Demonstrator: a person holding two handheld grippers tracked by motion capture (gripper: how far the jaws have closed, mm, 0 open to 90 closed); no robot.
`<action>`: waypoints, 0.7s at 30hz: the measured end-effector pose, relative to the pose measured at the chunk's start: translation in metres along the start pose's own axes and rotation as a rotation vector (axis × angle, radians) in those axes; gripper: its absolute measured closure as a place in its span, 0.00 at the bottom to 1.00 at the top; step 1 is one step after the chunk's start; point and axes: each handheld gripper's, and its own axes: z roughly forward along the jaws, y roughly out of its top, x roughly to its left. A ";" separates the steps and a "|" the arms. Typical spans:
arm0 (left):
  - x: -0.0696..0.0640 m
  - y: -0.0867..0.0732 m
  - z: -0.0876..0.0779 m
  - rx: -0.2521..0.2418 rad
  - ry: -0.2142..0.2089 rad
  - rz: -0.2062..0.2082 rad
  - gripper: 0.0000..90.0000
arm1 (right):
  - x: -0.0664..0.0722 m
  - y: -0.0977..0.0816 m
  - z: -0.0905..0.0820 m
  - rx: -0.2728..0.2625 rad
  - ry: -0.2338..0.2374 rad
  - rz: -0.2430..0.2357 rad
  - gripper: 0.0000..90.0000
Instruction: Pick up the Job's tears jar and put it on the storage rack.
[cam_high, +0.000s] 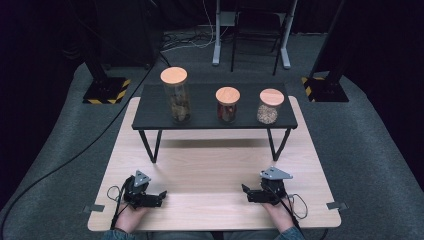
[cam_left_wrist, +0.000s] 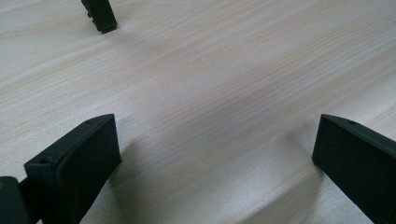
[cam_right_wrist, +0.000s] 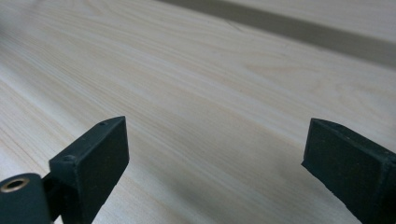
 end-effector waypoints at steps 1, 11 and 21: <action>0.000 0.000 0.000 0.000 0.000 0.000 0.01 | 0.000 -0.001 0.001 0.005 0.001 0.004 0.06; 0.000 0.000 0.000 0.000 0.000 0.000 0.01 | -0.003 -0.009 0.013 0.066 0.001 0.014 0.06; 0.000 0.000 0.000 0.000 0.000 0.000 0.01 | -0.002 -0.009 0.018 0.120 -0.008 0.008 0.06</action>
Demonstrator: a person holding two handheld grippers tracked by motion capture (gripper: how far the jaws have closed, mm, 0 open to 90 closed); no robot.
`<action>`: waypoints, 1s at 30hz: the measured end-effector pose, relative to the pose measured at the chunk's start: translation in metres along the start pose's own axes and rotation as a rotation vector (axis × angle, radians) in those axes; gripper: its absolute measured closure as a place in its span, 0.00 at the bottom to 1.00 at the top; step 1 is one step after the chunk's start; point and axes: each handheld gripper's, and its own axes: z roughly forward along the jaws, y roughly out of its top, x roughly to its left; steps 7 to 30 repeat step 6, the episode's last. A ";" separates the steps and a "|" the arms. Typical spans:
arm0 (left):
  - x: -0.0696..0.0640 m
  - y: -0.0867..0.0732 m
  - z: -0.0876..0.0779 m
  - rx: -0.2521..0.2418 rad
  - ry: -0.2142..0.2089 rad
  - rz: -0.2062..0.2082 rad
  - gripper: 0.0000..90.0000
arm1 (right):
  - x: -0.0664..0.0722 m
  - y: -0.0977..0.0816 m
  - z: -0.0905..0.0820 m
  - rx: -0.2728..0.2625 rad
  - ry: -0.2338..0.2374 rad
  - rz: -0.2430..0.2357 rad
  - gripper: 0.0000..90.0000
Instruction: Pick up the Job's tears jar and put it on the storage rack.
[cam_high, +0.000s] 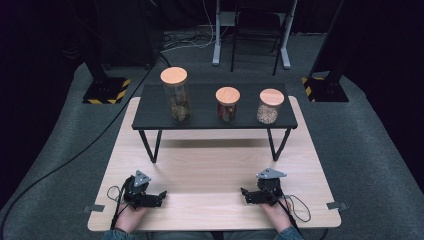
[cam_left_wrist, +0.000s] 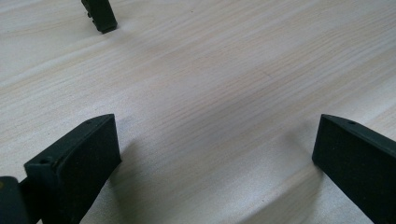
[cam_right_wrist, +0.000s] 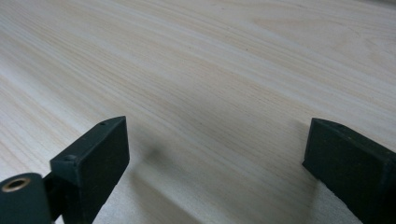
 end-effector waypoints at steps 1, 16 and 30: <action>0.000 0.000 0.000 0.000 0.000 0.000 0.01 | 0.001 0.000 0.000 0.005 -0.007 -0.010 0.06; 0.000 0.000 0.000 0.000 0.000 0.001 0.01 | 0.006 0.001 0.003 0.027 -0.039 -0.051 0.04; 0.000 0.000 0.000 0.000 0.000 0.001 0.01 | 0.006 0.001 0.003 0.027 -0.039 -0.051 0.04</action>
